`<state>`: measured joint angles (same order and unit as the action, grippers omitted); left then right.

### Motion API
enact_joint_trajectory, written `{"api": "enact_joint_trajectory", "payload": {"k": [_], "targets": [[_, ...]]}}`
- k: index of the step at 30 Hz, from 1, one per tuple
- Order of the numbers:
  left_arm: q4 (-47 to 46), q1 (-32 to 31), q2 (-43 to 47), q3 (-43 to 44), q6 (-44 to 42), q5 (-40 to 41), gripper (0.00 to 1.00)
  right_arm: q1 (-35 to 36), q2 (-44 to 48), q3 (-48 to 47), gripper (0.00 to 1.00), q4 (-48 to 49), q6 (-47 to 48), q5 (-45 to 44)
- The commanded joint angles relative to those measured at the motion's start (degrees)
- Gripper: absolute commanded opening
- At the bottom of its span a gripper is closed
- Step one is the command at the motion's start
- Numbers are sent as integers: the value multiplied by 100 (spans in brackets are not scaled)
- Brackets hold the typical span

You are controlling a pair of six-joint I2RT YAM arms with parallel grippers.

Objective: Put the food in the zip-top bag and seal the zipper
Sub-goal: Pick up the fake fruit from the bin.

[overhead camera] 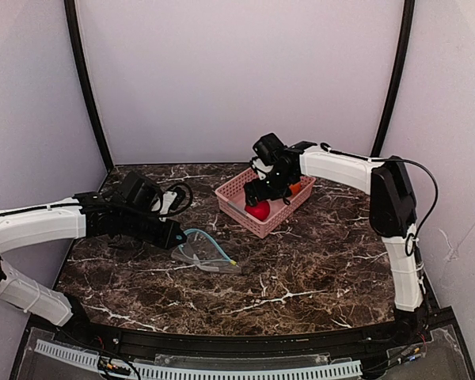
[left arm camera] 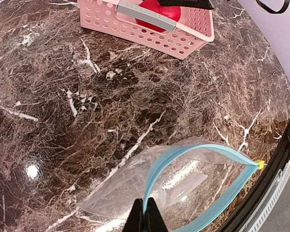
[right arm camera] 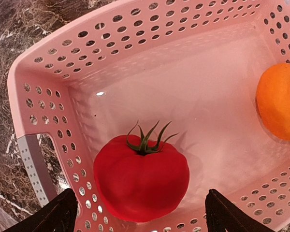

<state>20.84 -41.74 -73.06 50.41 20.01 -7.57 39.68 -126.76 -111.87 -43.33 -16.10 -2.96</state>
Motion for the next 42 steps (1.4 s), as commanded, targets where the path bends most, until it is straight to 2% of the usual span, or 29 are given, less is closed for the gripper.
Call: {"api": "enact_joint_trajectory", "payload": {"k": [1,12,20,24,31,37,42], "targets": [[-100,26,26,-94,122,-125,1,-26,-220,-124,90,161,293,254],[-112,26,-44,-50,179,-177,1,-30,-646,-241,88,290,455,104],[-106,33,-49,-32,212,-157,1,-31,-682,-247,71,333,477,42],[-106,28,-77,-25,248,-161,1,-35,-495,-196,68,372,449,55],[-162,30,-138,-20,409,-254,1,-31,588,136,63,553,240,206],[-187,90,-157,15,346,-492,1,130,2074,1250,62,973,-11,828],[-428,121,-200,-48,502,-866,1,681,2936,2147,60,1293,-297,1203]]}}
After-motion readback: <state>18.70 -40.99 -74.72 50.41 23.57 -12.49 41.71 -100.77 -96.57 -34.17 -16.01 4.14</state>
